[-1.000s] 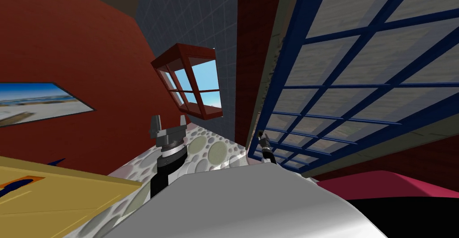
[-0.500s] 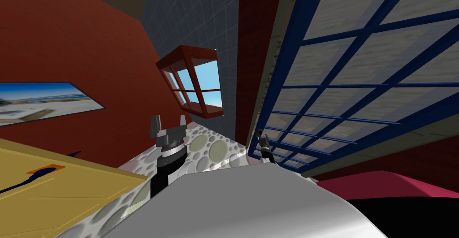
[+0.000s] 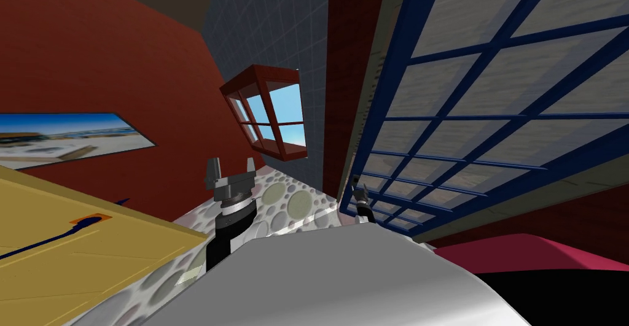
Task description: Pull the door open
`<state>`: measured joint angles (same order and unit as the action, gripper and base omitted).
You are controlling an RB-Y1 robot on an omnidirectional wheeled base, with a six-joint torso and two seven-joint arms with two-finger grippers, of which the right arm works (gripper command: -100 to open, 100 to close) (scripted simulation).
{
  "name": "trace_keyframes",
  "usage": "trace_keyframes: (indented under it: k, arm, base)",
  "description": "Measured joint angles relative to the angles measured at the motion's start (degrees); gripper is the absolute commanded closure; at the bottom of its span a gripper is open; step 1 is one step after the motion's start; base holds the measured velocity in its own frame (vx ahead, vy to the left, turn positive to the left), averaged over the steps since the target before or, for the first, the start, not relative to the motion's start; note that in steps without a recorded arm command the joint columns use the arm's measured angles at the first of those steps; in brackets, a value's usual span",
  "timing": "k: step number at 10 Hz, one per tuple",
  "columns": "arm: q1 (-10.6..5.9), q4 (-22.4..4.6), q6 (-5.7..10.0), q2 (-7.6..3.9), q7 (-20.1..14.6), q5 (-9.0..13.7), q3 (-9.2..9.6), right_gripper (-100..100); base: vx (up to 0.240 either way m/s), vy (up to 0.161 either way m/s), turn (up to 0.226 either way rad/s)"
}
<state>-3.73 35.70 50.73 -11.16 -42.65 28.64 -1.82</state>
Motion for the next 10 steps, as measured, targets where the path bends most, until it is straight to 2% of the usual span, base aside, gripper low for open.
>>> trace_keyframes:
  k: [10]
  arm:
    - [-0.23, 1.1, 0.29, 1.04, -14.3, 6.4, 3.02, -100]
  base:
    - [-0.053, -0.007, 0.037]
